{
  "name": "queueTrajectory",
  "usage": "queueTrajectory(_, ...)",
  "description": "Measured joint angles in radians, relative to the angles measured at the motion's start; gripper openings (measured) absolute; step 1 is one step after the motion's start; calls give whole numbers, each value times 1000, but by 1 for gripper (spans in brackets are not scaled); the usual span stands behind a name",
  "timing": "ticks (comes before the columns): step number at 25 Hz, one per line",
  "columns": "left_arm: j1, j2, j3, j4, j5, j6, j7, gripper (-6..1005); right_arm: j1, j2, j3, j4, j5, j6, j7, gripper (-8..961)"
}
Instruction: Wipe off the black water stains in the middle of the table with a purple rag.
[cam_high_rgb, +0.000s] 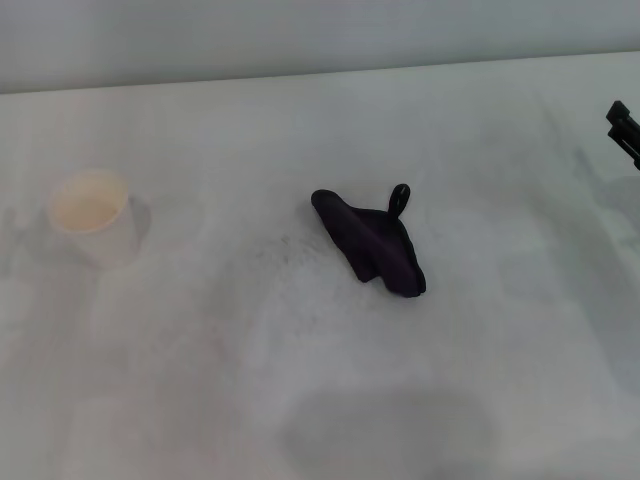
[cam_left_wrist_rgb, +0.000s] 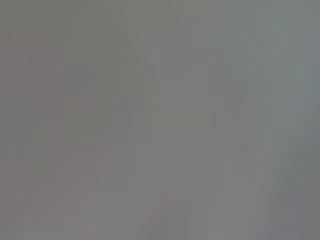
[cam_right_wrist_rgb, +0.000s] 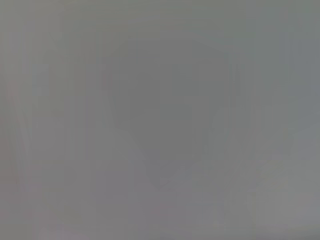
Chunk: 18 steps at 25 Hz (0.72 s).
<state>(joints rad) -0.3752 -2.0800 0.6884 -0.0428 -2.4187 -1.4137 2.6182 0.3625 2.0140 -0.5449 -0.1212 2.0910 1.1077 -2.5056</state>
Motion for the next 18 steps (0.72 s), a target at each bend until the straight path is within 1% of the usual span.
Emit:
queueTrajectory(5,-18,1,1,38,-3,60,1,862,18,5,29,2,2,-35,-7,873)
queueTrajectory(10,-19,1,0,59,-4,76,-2,861,26,9,51,5,4,-35,-8,872)
queueTrajectory(14,-36,0,5,56,17,91,-1,861,27,9,52,7,7,-38,-10,872)
queueTrajectory(18,-34,-4,1,51,13,93,-4,862,29,8,54,9,15,-28,-11,872)
